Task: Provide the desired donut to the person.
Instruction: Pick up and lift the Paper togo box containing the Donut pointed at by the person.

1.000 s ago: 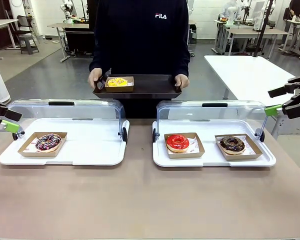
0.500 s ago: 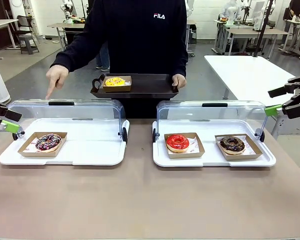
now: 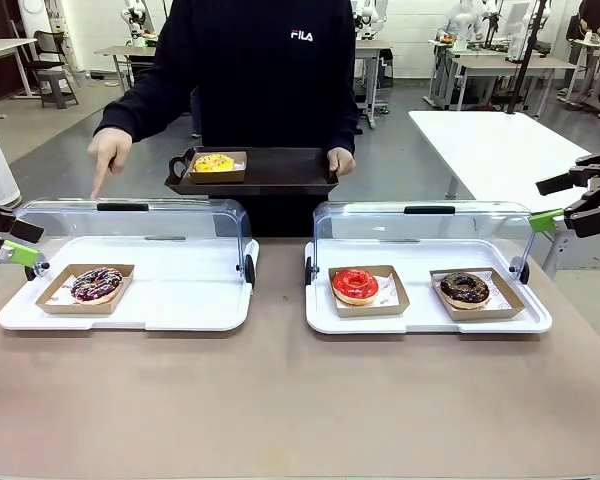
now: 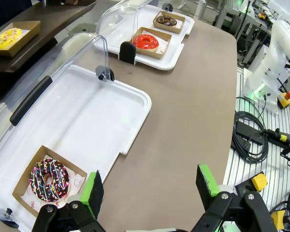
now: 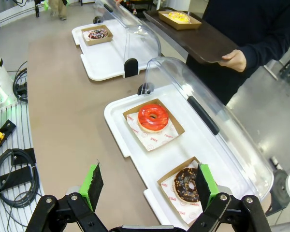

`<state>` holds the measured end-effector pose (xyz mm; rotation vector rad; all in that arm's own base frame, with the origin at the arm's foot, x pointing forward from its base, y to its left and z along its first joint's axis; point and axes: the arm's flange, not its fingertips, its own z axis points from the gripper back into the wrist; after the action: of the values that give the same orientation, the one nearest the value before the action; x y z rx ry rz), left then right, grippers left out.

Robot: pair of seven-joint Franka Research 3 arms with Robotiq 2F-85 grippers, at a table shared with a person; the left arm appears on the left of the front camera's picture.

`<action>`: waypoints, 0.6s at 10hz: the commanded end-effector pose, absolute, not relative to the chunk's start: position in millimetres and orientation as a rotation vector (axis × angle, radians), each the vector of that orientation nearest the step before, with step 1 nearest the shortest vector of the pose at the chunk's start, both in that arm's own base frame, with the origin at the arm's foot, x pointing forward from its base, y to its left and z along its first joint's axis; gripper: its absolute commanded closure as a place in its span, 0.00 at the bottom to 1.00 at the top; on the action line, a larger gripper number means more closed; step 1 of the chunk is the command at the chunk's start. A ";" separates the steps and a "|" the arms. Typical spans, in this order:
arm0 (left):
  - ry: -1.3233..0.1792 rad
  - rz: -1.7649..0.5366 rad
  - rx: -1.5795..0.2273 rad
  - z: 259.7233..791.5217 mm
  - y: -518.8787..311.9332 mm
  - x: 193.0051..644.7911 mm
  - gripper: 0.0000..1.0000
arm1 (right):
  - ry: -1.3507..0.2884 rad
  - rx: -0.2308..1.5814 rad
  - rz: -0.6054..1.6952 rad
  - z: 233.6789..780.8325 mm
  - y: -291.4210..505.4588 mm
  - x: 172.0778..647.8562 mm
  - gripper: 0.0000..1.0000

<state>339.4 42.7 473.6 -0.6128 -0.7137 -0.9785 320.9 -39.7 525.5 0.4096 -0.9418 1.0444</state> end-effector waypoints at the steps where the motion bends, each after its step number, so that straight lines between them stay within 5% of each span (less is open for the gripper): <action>1: -0.725 -0.977 -0.627 472.2 42.5 340.3 0.00 | -0.957 0.432 1.046 525.0 -38.1 323.4 0.00; 6: -0.725 -0.977 -0.627 472.2 42.5 340.3 0.00 | -0.957 0.432 1.046 525.0 -38.1 323.4 0.00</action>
<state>339.4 42.7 473.6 -0.6128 -0.7137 -0.9785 320.9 -39.7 525.5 0.4096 -0.9418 1.0444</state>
